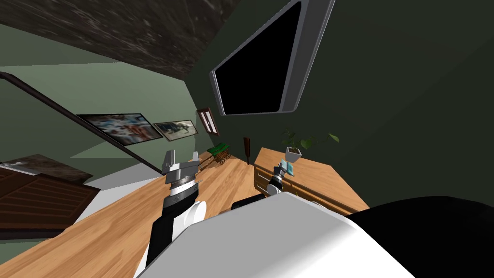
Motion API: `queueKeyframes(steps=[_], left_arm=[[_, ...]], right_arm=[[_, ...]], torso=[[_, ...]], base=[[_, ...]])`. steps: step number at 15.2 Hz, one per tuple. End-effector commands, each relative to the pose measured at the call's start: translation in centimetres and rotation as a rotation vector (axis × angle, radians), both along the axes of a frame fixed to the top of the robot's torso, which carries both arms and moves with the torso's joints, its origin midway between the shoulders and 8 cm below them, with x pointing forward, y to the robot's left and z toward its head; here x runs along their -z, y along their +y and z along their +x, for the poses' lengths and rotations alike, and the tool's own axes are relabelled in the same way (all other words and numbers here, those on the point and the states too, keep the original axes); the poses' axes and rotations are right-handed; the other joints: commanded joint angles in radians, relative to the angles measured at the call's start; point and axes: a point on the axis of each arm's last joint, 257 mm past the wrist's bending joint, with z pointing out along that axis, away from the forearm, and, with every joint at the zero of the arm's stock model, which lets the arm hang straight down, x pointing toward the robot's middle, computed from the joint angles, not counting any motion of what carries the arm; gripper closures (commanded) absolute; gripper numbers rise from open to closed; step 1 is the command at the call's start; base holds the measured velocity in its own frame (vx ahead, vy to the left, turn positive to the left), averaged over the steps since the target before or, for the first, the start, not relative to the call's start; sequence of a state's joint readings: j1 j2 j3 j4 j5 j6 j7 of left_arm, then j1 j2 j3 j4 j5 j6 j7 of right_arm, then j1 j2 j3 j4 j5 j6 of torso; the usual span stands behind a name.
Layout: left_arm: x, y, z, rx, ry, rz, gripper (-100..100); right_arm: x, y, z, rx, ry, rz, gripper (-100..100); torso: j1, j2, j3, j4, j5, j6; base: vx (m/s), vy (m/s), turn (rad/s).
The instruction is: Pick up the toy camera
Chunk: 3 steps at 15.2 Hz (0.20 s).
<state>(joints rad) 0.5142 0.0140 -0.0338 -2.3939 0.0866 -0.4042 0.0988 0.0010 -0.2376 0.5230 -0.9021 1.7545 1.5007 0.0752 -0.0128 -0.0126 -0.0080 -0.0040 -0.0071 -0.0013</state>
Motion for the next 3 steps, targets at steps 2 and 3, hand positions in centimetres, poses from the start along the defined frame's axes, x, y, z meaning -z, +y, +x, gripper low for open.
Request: queueKeyframes(steps=[2, 3], left_arm=[[0.0, 0.0, 0.0, 0.0, 0.0, 0.0, 0], [0.0, 0.0, 0.0, 0.0, 0.0, 0.0, 0]], right_arm=[[0.74, 0.13, -0.87, 0.003, 0.005, 0.003, 100], [0.57, 0.15, -0.75, 0.003, 0.006, 0.002, 100]], torso=[[0.0, 0.0, 0.0, 0.0, 0.0, 0.0], [0.0, -0.001, 0.0, 0.001, 0.001, 0.0]], base=[[0.0, 0.003, 0.008], [0.0, 0.0, 0.0]])
